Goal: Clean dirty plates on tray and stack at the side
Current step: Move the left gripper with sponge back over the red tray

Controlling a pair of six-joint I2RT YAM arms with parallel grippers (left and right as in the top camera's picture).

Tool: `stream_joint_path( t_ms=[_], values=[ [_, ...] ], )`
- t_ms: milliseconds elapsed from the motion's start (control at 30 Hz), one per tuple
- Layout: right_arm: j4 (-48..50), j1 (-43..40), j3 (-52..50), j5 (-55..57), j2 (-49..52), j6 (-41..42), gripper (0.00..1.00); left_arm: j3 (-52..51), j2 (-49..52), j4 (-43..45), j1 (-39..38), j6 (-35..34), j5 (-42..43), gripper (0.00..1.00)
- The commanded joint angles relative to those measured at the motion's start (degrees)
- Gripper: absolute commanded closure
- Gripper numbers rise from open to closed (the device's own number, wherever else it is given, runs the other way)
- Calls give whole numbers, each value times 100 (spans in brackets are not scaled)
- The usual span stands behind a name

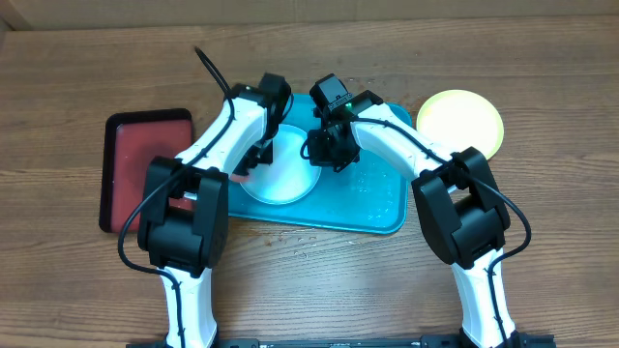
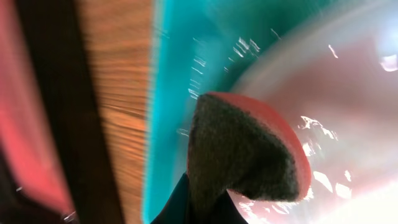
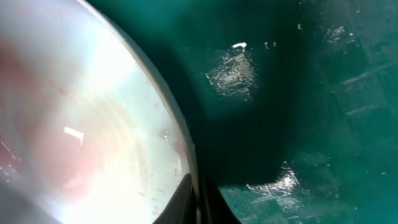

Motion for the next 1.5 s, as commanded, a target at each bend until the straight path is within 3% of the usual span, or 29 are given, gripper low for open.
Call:
stream_joint_path(
  t_ms=[0,300,600,867,967,1300,1467],
  values=[
    [-52,-48,-35,245,90,7,96,562,-142,-136,98,-649,-393,96],
    [-52,-48,-35,247,90,4,96,807,-466,-181,728,-575,695,96],
    [-50,-48,-35,354,90,4,96,640,-452,-238,2142,-581,815,96],
    [-4,-48,-35,354,90,4,96,-39,-450,428,2986,-186,2149,95],
    [-11,-48,-35,354,90,4,96,-417,-450,719,3049,-188,2238,95],
    [-48,-48,-35,352,90,7,96,-658,-450,931,3071,-190,1554,67],
    [-120,-26,-17,348,81,4,96,-227,-455,389,3071,-192,1550,68]
  ],
)
